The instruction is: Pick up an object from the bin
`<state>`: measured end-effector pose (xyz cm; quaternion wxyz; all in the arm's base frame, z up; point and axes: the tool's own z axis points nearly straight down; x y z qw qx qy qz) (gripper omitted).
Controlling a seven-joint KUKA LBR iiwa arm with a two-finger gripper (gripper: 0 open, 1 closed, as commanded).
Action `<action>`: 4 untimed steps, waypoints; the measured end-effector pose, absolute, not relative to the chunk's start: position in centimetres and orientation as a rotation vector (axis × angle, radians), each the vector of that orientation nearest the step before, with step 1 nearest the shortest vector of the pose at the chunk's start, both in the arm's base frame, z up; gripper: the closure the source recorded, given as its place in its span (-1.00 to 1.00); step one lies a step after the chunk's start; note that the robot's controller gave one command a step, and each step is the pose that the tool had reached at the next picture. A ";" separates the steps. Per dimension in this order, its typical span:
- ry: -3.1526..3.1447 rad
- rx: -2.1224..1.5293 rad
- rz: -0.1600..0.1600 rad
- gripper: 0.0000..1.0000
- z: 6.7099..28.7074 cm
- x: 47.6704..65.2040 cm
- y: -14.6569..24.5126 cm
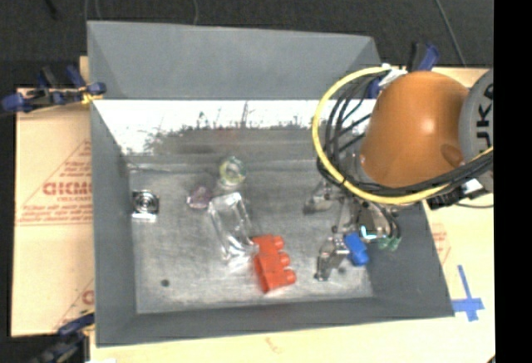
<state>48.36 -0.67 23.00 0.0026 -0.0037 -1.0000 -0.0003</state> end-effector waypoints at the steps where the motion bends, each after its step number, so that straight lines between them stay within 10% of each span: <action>1: -3.137 0.097 0.005 -1.00 14.9 50.3 -10.4; 2: -3.099 0.554 0.006 -1.00 7.8 53.9 -15.1; 3: -3.100 0.553 0.005 1.00 7.9 53.9 -15.0; 4: -3.110 0.522 0.010 1.00 22.2 54.0 -16.1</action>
Offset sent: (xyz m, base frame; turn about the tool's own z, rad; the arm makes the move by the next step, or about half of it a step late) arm 0.0203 -0.0910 -0.0770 -0.0770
